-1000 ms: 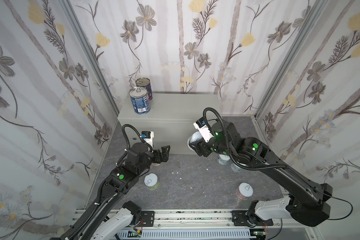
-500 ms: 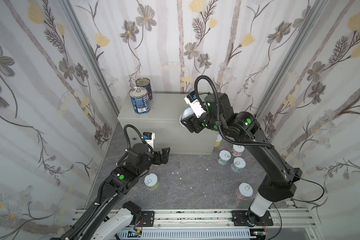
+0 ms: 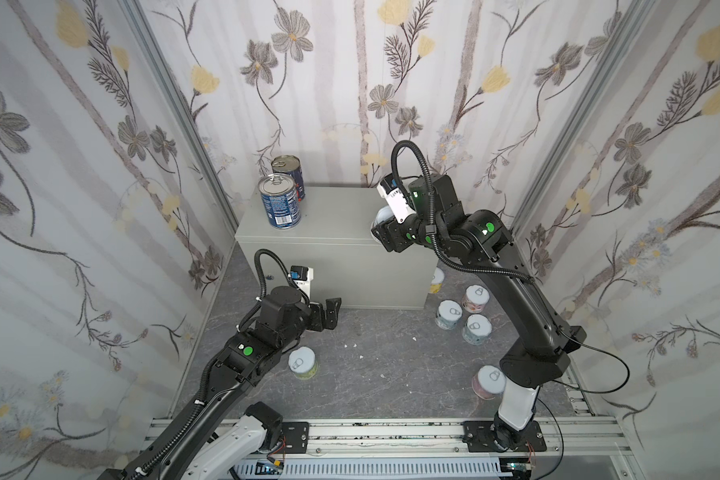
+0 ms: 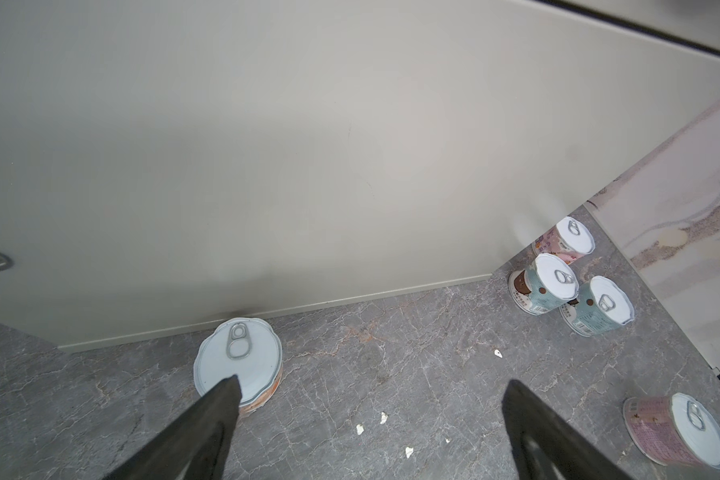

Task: Place and organize the canned foods onto the counter
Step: 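Lift the white-lidded can with the right gripper up over the cabinet top, then carry the white-lidded can toward the blue can on the cabinet top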

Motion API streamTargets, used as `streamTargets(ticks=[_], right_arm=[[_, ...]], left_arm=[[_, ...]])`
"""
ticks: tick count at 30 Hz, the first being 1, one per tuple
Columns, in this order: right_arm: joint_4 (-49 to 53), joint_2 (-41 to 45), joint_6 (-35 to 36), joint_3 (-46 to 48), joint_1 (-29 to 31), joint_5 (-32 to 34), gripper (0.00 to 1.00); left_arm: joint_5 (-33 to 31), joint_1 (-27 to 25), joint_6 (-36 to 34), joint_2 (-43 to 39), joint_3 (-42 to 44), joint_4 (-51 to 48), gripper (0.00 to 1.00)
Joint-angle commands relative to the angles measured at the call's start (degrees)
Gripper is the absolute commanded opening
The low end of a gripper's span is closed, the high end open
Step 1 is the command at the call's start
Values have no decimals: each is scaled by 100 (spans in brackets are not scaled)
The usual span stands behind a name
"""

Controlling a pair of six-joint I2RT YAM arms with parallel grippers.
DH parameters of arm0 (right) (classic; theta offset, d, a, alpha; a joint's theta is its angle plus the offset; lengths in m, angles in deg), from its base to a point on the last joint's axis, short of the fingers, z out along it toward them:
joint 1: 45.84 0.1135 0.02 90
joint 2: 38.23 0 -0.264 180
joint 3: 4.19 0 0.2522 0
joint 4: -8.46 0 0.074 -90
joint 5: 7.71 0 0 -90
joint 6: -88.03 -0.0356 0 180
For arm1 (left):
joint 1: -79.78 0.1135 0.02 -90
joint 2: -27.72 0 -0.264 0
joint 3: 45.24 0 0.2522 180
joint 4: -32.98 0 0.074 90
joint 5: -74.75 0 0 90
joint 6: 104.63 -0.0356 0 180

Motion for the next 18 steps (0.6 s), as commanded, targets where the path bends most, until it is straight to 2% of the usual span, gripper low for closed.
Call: streamTargets(ticks=[1, 6, 18], right_arm=[[-414, -136, 9, -40, -51, 16, 59], [-501, -253, 0, -38, -157, -1, 61], [-740, -459, 60, -43, -315, -135, 80]], left_arm=[[42, 4, -50, 37, 25, 84, 100], [56, 4, -67, 69, 26, 83, 100], [93, 5, -82, 190, -9, 79, 100]])
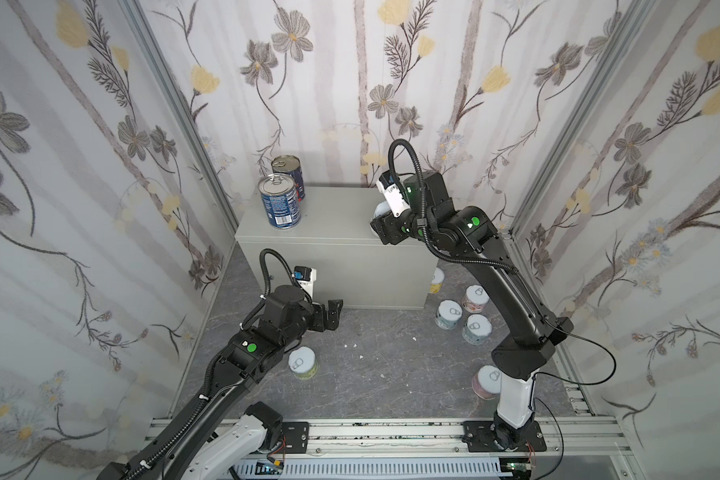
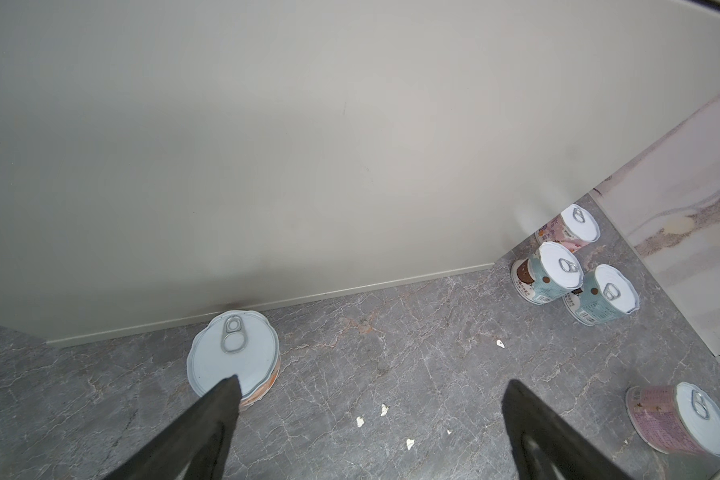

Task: Place and organize the canned foods onto the counter
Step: 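Carry the white-lidded can toward the blue can on the cabinet top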

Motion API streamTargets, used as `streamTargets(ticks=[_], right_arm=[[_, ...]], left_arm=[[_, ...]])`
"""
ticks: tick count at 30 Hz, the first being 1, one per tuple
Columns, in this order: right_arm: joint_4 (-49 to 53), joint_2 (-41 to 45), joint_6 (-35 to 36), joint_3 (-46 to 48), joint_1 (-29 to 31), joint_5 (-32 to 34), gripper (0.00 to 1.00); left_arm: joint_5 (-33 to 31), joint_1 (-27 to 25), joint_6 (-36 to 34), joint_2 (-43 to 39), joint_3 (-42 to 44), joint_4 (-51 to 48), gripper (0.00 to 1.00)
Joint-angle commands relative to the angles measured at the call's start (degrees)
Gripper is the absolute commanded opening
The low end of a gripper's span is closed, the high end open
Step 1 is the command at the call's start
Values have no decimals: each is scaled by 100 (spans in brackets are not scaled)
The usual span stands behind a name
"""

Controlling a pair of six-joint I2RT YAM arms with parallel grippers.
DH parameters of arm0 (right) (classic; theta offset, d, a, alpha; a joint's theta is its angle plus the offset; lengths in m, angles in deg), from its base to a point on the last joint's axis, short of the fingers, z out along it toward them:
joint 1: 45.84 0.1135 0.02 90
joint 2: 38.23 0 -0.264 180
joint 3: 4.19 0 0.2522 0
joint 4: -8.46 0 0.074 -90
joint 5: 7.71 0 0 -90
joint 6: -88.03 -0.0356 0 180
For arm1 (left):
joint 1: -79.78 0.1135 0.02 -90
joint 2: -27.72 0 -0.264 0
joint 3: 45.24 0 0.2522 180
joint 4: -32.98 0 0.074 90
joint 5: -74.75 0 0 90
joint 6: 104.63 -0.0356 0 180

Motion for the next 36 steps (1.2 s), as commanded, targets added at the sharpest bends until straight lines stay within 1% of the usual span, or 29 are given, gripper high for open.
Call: streamTargets(ticks=[1, 6, 10, 12, 13, 17, 19, 27, 36], right_arm=[[-297, -112, 67, -34, -23, -99, 81], [-367, -209, 89, -28, -75, -162, 92], [-467, -255, 97, -36, -94, -218, 96], [-542, -273, 90, -35, -111, -248, 97], [-590, -288, 81, -32, -119, -279, 96], [-807, -375, -33, -32, -132, -523, 86], [-927, -445, -98, -32, -131, -613, 83], [-1701, -770, -353, -31, -120, -969, 73], [-2671, -1125, -479, -25, -94, -1220, 72]], left_arm=[[24, 2, -57, 40, -34, 87, 100], [36, 4, -62, 67, -54, 87, 100], [64, 4, -61, 86, -71, 89, 100], [66, 4, -57, 91, -81, 89, 100], [65, 4, -63, 85, -81, 87, 100], [51, 6, -53, 58, -58, 87, 100], [56, 4, -29, 49, -27, 87, 100], [43, 9, -16, -47, 70, 92, 100], [106, -5, 95, -143, 182, 88, 100]])
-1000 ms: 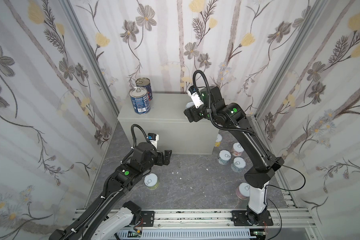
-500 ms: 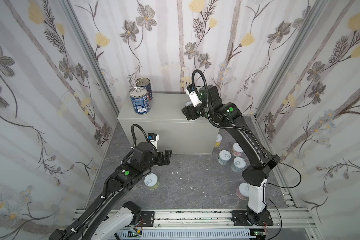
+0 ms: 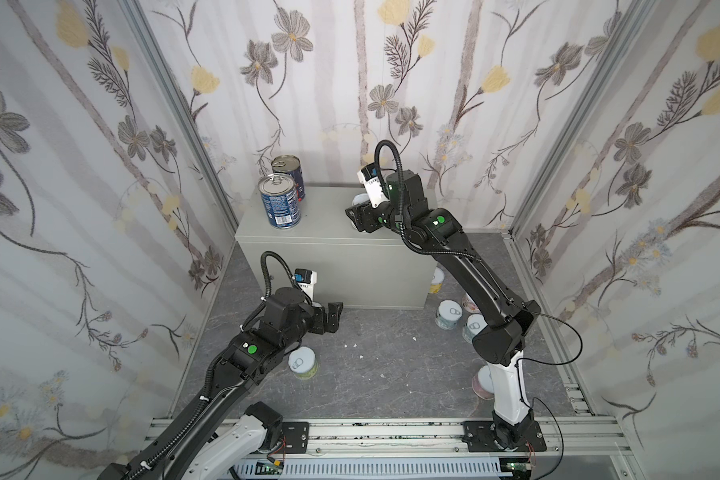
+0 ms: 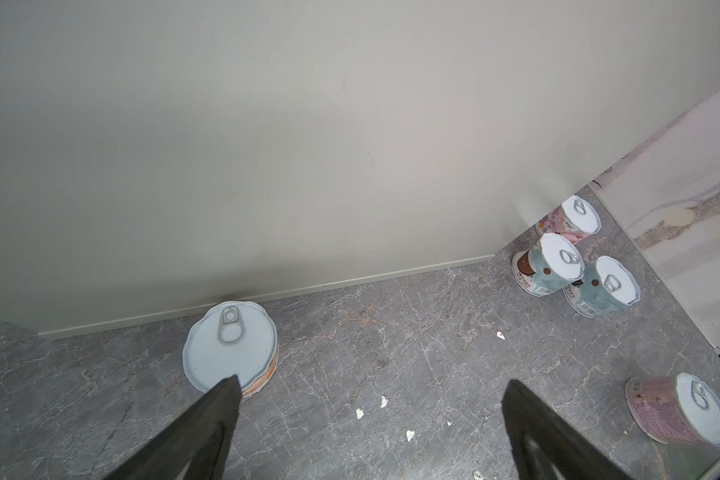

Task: Place and organize the canned foods onto the counter
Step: 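Carry the white-lidded can toward the blue can on the cabinet top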

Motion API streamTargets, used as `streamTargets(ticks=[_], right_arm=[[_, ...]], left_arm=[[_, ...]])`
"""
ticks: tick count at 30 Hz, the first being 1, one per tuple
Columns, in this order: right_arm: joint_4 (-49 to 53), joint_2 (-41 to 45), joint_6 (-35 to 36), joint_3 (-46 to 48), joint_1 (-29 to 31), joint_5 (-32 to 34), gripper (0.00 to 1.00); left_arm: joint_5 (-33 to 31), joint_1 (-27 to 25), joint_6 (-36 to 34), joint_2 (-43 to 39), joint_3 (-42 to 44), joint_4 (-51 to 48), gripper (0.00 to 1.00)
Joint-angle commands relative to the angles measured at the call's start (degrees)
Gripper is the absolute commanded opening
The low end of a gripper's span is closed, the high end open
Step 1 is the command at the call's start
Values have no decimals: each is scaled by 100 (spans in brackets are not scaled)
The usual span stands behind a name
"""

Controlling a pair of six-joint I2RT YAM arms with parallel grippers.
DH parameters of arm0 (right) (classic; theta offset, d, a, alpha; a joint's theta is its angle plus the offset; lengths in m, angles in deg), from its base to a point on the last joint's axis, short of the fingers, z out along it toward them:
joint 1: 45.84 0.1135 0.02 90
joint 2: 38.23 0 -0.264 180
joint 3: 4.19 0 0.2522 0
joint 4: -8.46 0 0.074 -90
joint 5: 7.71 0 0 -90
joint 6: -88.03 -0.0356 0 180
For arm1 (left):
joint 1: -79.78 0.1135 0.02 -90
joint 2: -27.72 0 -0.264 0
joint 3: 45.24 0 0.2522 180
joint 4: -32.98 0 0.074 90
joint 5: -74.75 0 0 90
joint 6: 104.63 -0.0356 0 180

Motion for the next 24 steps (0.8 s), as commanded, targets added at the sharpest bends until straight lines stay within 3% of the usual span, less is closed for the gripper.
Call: streamTargets(ticks=[1, 7, 15, 24], right_arm=[[-695, -201, -118, -14, 11, -220, 72], [-1262, -475, -211, -15, 20, -363, 75], [-1455, -555, -146, -11, 29, -372, 93], [-1759, -395, -101, -11, 29, -710, 100]], left_arm=[[38, -4, 79, -49, 36, 89, 100], [81, 0, 143, -123, 76, 82, 100], [119, -5, 215, -148, 108, 78, 100], [135, -5, 195, -300, -158, 59, 100]])
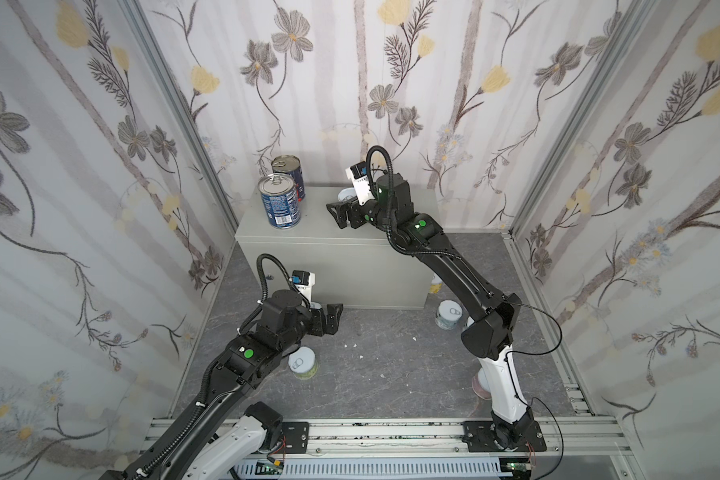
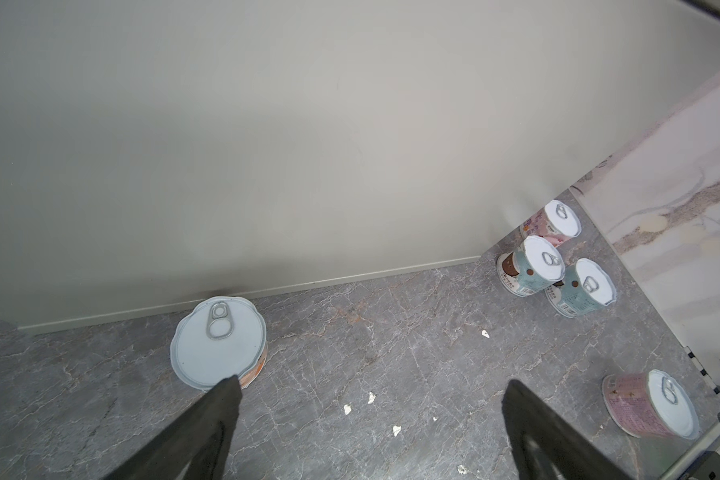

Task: Place and organize the canned foods onto the counter
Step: 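Carry the white-lidded can toward the blue can on the cabinet top, then set the white-lidded can down, open and withdraw right gripper while left gripper rises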

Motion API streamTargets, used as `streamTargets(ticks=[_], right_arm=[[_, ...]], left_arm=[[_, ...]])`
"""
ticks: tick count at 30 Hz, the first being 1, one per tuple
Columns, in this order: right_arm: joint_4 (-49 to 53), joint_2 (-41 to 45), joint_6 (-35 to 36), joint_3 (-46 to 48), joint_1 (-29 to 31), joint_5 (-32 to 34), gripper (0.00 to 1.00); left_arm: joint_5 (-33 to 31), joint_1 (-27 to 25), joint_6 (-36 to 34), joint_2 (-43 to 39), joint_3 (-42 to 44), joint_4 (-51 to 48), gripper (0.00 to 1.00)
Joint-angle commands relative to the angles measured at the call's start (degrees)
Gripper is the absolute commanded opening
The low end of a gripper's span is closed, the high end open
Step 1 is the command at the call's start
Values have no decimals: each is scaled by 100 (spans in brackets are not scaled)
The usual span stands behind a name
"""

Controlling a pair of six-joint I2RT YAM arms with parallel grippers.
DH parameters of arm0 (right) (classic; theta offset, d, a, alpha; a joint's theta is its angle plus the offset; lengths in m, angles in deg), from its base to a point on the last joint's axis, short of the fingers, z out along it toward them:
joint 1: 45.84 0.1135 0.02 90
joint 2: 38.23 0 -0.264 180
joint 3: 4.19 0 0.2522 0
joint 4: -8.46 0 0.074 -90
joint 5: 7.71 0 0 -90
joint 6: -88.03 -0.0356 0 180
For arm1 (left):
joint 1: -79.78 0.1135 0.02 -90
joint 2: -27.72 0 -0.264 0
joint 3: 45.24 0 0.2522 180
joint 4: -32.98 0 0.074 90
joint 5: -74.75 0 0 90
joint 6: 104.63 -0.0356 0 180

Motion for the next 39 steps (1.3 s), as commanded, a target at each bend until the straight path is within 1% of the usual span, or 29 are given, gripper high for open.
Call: streamTargets(ticks=[1, 5, 8, 13, 19, 22, 28, 31, 34, 36, 39], right_arm=[[-425, 166, 34, 2, 1, -269, 100], [-452, 436, 78, -1, 5, -314, 100], [-374, 682, 146, 13, 5, -322, 100], [-235, 1134, 218, 183, 14, -343, 100], [-481, 1898, 257, 990, 5, -200, 100], [-584, 2330, 262, 1485, -13, -132, 100], [-1084, 3538, 216, 3019, -132, 172, 100], [-1415, 4244, -26, 3907, -336, 346, 100], [-1598, 4943, -405, 4666, -630, 635, 100], [-1680, 5371, -562, 5189, -801, 951, 100], [-1802, 6002, -682, 5921, -1059, 1290, 100]], left_arm=[[28, 1, 5, -104, -192, 89, 100], [29, -22, -90, -186, -520, 89, 100], [-187, -188, -124, -193, -816, 72, 100], [-1212, -843, -266, 83, -1434, -83, 100], [-2290, -1691, -516, 908, -2235, -135, 100], [-2682, -1849, -673, 1415, -2681, -138, 100], [-3184, -1850, -760, 2570, -4151, -423, 95], [-3303, -1856, -842, 3216, -4878, -650, 95], [-3572, -1852, -934, 3876, -5620, -993, 98], [-3715, -1822, -982, 4216, -5998, -1130, 100], [-3708, -1657, -946, 4584, -6468, -1326, 100]])
